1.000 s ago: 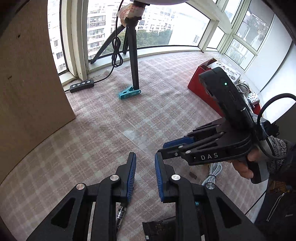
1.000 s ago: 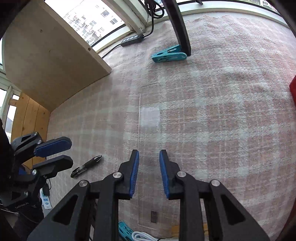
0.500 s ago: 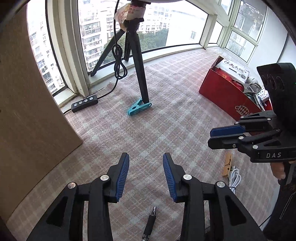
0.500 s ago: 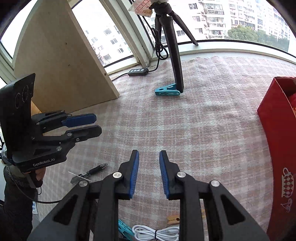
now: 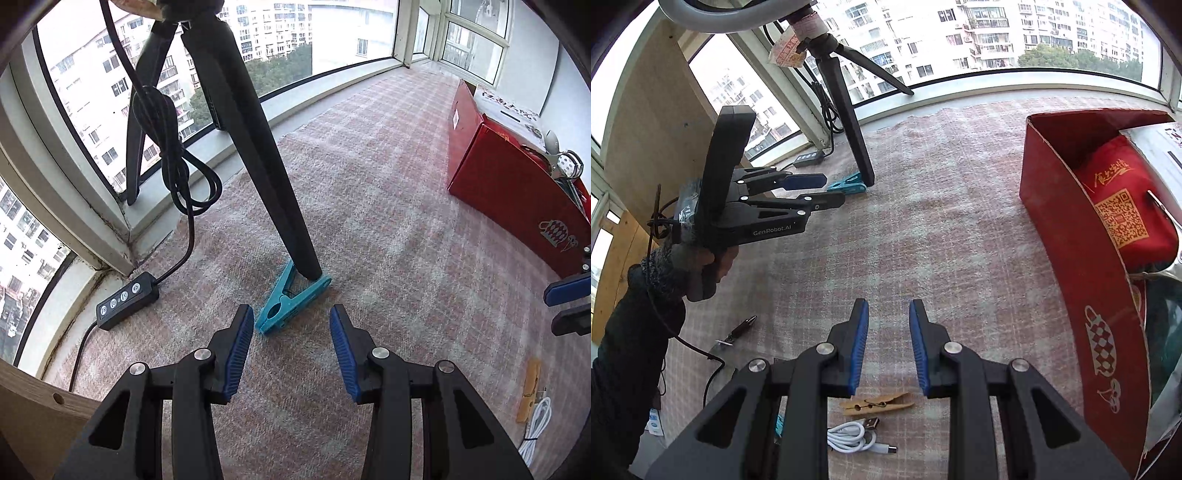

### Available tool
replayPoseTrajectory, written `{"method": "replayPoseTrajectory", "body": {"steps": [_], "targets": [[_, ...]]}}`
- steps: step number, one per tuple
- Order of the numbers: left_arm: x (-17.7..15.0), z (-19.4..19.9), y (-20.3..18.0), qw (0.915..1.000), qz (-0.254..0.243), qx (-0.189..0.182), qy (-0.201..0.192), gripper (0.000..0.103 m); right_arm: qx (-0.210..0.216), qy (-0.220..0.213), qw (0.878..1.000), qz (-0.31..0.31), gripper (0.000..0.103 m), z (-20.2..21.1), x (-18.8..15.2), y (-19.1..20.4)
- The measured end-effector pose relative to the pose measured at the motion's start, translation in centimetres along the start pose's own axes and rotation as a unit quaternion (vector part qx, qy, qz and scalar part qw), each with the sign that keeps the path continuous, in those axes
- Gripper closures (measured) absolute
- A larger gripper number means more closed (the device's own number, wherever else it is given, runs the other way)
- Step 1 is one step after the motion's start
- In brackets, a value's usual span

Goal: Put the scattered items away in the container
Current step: 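Grasp the teal clothespin by the tripod leg with the left tool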

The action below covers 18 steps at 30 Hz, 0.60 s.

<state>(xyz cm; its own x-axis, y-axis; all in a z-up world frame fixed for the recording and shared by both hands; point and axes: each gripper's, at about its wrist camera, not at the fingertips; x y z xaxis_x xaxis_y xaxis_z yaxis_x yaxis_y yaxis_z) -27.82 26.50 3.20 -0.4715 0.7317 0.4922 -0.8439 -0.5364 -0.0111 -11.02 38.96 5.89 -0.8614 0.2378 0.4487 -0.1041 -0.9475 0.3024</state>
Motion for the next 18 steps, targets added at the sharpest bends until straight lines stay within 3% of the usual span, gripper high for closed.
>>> {"method": "replayPoseTrajectory", "body": {"steps": [5, 7, 8, 18], "targets": [[-0.3, -0.5, -0.4, 0.9999, -0.007, 0.010, 0.002, 0.064, -0.001, 0.003, 1.000, -0.005, 0.079, -0.2, -0.2, -0.6], [-0.7, -0.6, -0.3, 0.9999, 0.004, -0.006, 0.009, 0.088, -0.002, 0.004, 1.000, -0.007, 0.079, -0.3, -0.3, -0.7], [-1.1, -0.6, -0.3, 0.9998, 0.008, -0.013, 0.010, 0.090, -0.002, 0.006, 1.000, -0.007, 0.079, -0.3, -0.3, -0.7], [-4.2, 1.3, -3.1, 0.9984, -0.032, -0.041, 0.022, 0.091, 0.006, 0.012, 1.000, 0.002, 0.079, -0.4, -0.8, -0.2]]}}
Point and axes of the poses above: each gripper's, at about its wrist camera, not at the fingertips, and z roughly against the way its jaws point, y to its left, x to its top, and after that the axes turned 3 degrees about -x, right-handed
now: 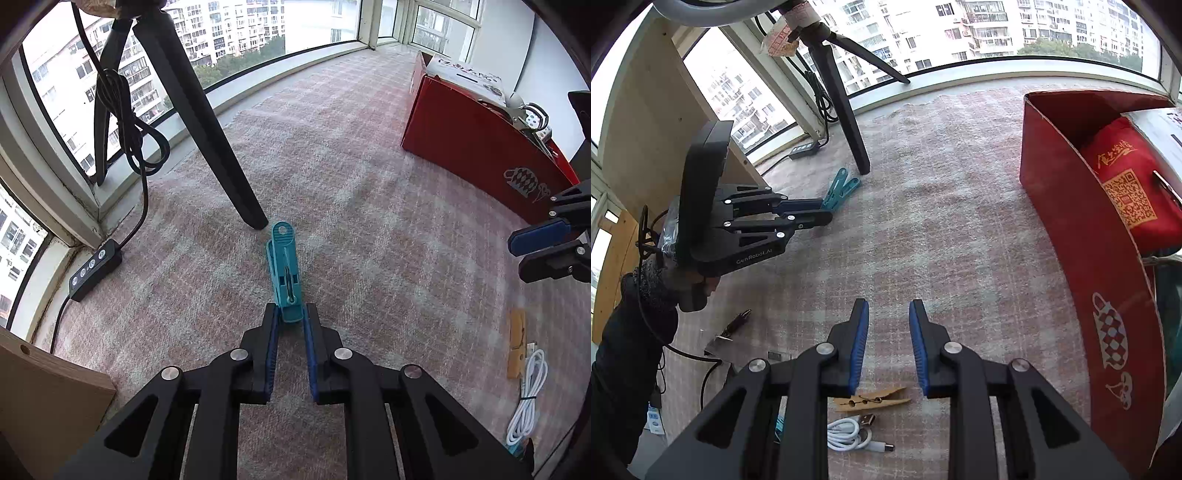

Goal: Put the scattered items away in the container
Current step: 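Grasp the teal clothespin by the tripod leg with the left tool, then grasp the wooden clothespin with the right tool while the left tool holds the teal clothespin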

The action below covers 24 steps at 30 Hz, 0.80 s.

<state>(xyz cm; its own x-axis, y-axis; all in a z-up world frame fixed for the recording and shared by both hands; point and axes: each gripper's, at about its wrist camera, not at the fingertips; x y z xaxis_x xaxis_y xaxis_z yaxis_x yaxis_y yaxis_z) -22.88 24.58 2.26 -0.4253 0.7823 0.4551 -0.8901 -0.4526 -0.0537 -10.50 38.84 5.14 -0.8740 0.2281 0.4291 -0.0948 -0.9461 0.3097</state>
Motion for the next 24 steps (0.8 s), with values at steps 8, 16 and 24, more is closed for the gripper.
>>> {"method": "replayPoseTrajectory", "body": {"steps": [8, 16, 24], "targets": [[-3.7, 2.3, -3.1, 0.9997, 0.004, -0.018, 0.013, 0.091, 0.002, 0.038, 0.999, 0.026, 0.079, -0.7, -2.7, 1.0], [-7.2, 4.7, -6.9, 0.9998, -0.004, -0.010, 0.019, 0.092, 0.027, 0.089, 0.994, -0.050, 0.079, 0.0, -5.7, -0.8], [-9.7, 7.9, -8.9, 0.9999, 0.013, -0.005, -0.004, 0.092, 0.033, 0.118, 0.989, -0.087, 0.079, -2.0, -5.5, -0.3]]}}
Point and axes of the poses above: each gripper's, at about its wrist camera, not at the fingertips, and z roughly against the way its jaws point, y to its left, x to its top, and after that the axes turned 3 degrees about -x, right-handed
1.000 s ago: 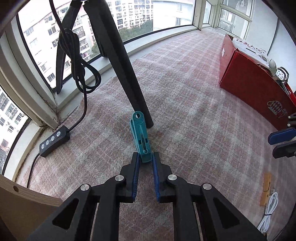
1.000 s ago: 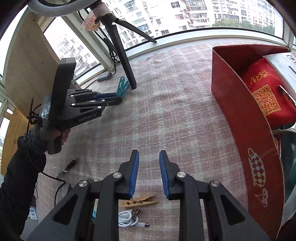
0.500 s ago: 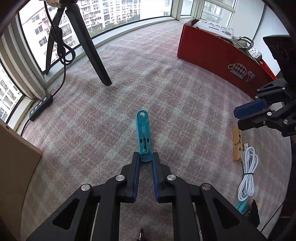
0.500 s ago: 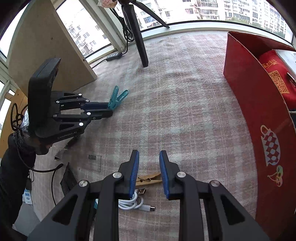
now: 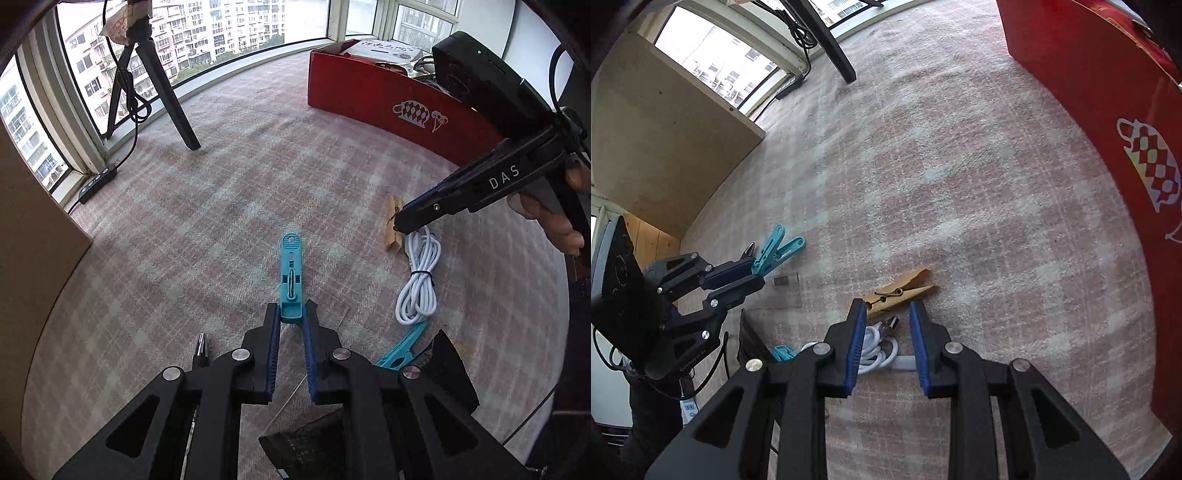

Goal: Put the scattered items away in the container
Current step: 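Grasp the wooden clothespin with the right tool while the left tool holds the teal clothespin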

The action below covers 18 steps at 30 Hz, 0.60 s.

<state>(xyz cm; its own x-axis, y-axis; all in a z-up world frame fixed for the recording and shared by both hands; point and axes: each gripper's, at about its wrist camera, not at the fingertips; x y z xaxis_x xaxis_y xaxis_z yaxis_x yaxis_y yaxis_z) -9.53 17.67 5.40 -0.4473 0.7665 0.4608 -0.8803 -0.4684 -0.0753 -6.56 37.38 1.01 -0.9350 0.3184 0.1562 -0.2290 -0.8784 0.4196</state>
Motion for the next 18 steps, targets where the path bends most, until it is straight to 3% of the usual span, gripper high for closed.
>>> {"method": "replayPoseTrajectory", "body": {"steps": [6, 11, 18], "targets": [[-0.9, 0.8, -1.2, 0.9999, 0.009, -0.002, -0.014, 0.092, -0.044, -0.006, 0.999, 0.014, 0.079, -0.7, 0.9, 2.1], [-1.8, 1.8, -1.7, 0.9993, 0.027, -0.009, -0.026, 0.092, -0.084, -0.003, 0.995, 0.044, 0.070, -1.0, 1.3, 3.8], [-3.1, 3.3, -1.4, 0.9956, 0.078, -0.018, -0.049, 0.092, -0.160, -0.024, 0.978, 0.129, 0.068, -1.7, 0.6, 6.5]]}}
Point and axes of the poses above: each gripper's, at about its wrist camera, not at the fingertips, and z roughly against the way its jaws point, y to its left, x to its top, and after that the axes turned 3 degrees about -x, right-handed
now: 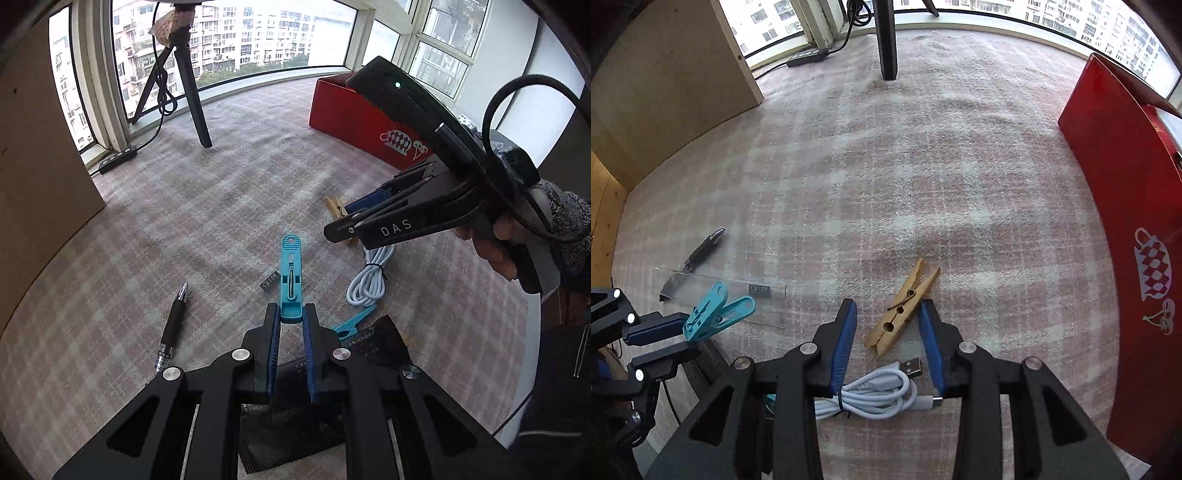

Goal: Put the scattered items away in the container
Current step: 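Grasp the wooden clothespin with the right tool while the left tool holds the teal clothespin, then lower both held clothespins into the red box and open both tools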

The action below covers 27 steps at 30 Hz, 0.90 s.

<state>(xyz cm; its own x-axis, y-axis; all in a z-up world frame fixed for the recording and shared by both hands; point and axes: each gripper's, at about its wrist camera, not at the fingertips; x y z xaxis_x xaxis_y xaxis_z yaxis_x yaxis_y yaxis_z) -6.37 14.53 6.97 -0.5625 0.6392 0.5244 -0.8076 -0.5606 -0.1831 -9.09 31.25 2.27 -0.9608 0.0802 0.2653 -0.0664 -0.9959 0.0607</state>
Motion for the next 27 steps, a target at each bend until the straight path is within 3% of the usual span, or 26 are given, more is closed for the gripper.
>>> {"method": "replayPoseTrajectory", "body": {"steps": [2, 5, 14, 22, 27], "targets": [[-0.3, 0.4, 0.1, 0.9999, 0.012, 0.001, -0.004, 0.092, 0.002, -0.007, 1.000, 0.002, 0.073, 0.2, -0.4, 0.0], [-0.5, 1.1, -0.1, 0.9997, 0.022, 0.010, -0.006, 0.092, 0.011, -0.016, 1.000, 0.001, 0.090, 0.6, -1.0, -0.3], [0.6, 4.3, -1.4, 0.9978, 0.049, 0.026, -0.038, 0.092, 0.079, -0.088, 0.992, -0.035, 0.090, 6.3, -4.1, -2.7], [3.1, 5.5, -4.7, 0.9970, 0.041, 0.005, -0.066, 0.092, 0.097, -0.166, 0.979, -0.072, 0.090, 11.4, -6.2, -5.5], [5.9, 4.5, -7.4, 0.9976, 0.023, -0.012, -0.064, 0.092, 0.080, -0.206, 0.970, -0.105, 0.090, 14.0, -8.2, -9.5]]}}
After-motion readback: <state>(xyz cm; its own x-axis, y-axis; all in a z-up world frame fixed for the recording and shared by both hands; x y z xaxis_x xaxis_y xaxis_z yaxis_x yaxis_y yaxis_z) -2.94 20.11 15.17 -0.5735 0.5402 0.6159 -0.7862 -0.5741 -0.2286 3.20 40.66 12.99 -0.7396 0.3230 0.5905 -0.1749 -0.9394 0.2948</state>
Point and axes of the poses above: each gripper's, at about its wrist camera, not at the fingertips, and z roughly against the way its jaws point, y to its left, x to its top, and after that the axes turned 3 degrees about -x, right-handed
